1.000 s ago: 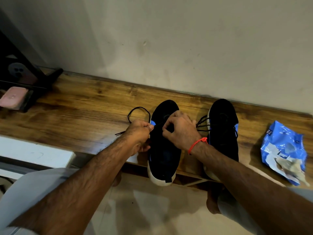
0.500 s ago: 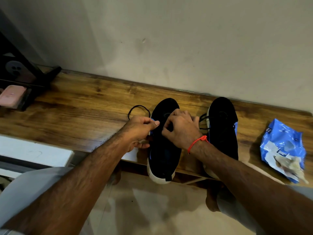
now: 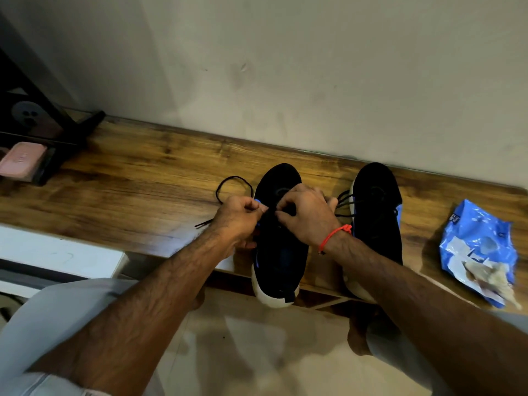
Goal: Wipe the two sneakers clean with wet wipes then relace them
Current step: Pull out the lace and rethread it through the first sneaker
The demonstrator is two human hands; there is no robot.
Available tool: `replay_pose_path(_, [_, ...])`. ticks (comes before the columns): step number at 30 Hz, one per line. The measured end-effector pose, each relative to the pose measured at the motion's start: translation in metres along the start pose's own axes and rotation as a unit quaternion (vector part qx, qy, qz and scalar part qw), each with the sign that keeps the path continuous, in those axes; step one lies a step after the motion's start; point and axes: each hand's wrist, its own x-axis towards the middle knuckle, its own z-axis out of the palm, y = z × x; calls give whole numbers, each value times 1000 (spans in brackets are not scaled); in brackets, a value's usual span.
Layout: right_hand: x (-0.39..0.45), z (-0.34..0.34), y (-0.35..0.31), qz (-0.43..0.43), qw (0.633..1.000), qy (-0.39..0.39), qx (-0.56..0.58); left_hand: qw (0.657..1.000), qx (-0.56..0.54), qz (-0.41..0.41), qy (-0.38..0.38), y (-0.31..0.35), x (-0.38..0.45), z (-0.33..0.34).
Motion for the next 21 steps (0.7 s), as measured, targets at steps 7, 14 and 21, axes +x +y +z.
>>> replay_pose_path(7, [-5, -5, 3, -26, 999, 17, 18, 999, 23, -21, -11, 1, 5, 5])
replay_pose_path(14, [-6, -8, 1, -29, 999, -8, -41, 989, -62, 32, 131, 17, 19, -21])
replay_pose_path(21, [-9, -7, -1, -42, 994, 2, -104, 950, -274, 84, 125, 30, 22, -55])
